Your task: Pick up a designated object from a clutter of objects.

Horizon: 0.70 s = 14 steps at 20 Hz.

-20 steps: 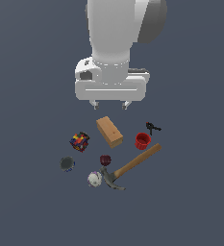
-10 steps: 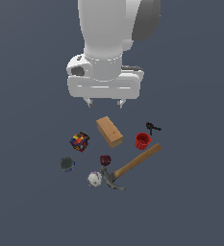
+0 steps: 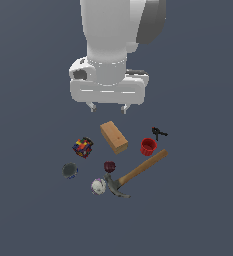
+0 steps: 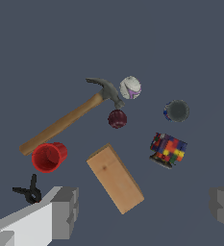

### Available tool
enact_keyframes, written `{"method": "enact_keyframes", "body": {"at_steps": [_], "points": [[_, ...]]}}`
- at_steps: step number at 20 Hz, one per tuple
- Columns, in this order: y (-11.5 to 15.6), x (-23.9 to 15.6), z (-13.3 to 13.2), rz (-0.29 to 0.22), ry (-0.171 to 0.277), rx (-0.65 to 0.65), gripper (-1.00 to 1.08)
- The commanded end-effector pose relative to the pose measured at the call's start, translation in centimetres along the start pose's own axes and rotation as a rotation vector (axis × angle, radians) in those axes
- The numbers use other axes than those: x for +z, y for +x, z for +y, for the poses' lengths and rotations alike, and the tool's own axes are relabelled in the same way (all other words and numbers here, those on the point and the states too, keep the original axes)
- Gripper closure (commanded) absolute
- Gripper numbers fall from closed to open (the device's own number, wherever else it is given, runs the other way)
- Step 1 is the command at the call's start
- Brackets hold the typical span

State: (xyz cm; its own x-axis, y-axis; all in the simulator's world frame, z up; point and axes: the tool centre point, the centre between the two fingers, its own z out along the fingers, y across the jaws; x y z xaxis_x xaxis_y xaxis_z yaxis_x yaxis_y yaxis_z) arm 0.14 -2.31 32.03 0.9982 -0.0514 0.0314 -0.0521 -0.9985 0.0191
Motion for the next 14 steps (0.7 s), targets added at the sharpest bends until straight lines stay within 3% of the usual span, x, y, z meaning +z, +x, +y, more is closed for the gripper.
{"method": "enact_keyframes", "body": {"at_steps": [1,8,14], "points": [[0.1,0.6,-0.5,-0.001,-0.001,0.005,-0.92],[0.5,4.1,-3.3,-0.005,-0.003,0.036,-0.92],[0.4,9.0,-7.4,-0.01,-0.003,0.079,-0.92]]}}
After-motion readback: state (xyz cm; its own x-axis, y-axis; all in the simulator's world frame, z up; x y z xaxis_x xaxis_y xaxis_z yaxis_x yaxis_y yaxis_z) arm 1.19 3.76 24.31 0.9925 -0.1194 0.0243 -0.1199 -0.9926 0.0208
